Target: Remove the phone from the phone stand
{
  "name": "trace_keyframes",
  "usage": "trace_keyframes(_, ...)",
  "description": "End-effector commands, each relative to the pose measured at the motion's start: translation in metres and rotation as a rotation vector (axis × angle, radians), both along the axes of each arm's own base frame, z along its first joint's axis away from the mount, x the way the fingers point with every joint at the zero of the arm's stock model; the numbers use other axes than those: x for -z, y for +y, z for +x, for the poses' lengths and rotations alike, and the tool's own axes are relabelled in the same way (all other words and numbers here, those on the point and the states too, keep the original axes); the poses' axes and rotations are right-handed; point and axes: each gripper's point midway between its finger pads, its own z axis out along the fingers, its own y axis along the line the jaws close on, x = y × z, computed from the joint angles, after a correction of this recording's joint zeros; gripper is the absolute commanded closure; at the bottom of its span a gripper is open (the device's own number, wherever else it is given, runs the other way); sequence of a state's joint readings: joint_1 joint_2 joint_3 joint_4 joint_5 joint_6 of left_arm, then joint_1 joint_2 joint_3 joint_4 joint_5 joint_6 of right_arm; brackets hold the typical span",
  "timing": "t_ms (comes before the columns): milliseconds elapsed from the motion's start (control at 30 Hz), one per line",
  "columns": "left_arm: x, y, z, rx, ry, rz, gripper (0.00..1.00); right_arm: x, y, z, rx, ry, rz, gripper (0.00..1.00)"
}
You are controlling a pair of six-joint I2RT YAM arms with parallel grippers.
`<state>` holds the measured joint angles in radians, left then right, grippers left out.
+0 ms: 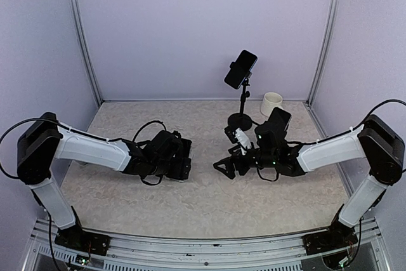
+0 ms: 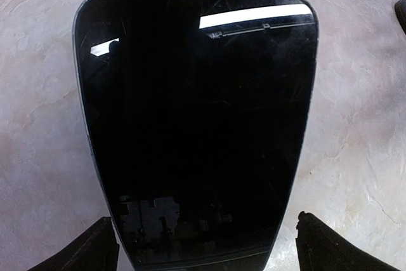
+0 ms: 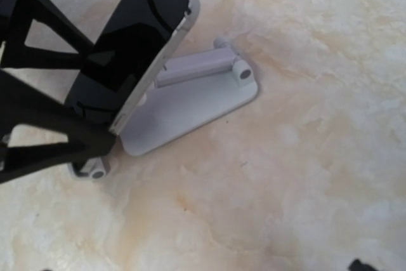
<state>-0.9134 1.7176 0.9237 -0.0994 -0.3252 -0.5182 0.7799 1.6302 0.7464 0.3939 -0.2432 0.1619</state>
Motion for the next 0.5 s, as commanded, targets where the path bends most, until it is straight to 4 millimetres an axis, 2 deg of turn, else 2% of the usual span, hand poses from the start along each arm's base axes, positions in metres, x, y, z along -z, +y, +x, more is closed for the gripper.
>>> trace_keyframes(0,-0.0019,-0.0017,0.0080,-0.042,-0.018,0.018,0.06,-0.0110,-0.0036,0.0027,0.021,-0.021,0.030,0.00)
trace_keyframes(167,0.0008,-0.0001,0.0109,-0.064,-0.015,0.039,0.17,-0.0094,-0.0049,0.0032,0.026,-0.019,0.025,0.00)
trace_keyframes(367,0.0044,0.0016,0.0126,-0.077,-0.008,0.065,0.20,-0.0081,-0.0060,0.0030,0.031,-0.016,0.024,0.00)
trace_keyframes(467,0.0043,0.0012,0.0128,-0.081,-0.007,0.064,0.26,-0.0077,-0.0064,0.0029,0.032,-0.018,0.021,0.00)
